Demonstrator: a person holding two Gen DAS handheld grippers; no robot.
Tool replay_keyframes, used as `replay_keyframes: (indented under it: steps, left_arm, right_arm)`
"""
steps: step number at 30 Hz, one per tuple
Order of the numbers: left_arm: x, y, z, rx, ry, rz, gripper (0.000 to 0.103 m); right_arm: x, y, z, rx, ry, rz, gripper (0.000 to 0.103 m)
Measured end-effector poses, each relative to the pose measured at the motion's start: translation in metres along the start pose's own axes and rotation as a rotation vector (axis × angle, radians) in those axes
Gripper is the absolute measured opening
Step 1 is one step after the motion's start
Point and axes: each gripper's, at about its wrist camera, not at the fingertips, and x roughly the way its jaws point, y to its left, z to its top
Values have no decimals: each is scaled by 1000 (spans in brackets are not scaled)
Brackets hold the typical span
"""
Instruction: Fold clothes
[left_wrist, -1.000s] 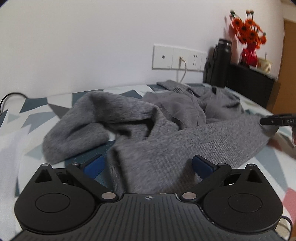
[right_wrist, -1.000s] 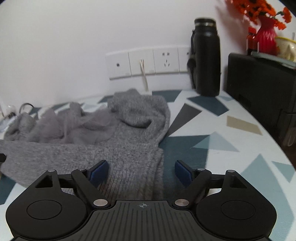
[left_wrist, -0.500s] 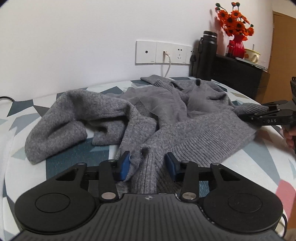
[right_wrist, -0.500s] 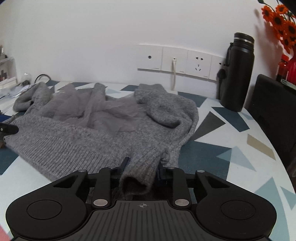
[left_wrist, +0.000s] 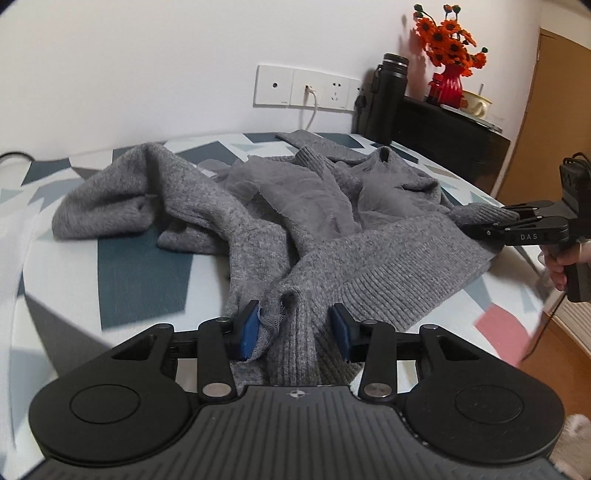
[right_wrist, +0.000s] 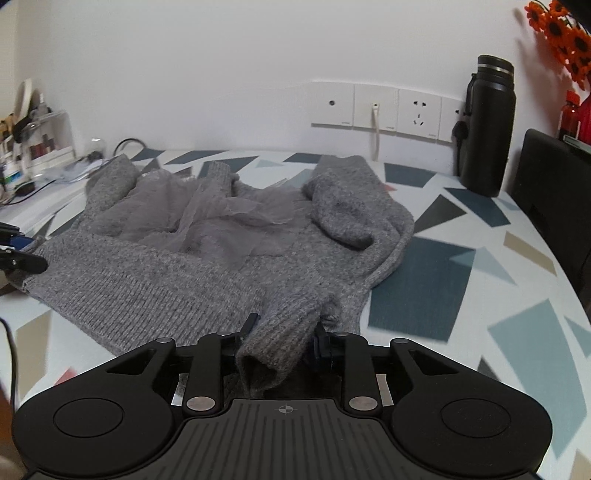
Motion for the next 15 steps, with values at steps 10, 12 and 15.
replay_keyframes:
  steps: [10,12,15]
  left_arm:
    - [-21,2,15,-75,-2,10,87]
    - [-33,0,31,-71,-53,17,92]
    - [-52,-4,57,-53,-136,33,101]
  right_arm:
    - [-44,-1,31,72,-71,-56,73]
    - [-59,2,49,70,-114,-59,89]
    - [-79,9,84,50,-184,-60,100]
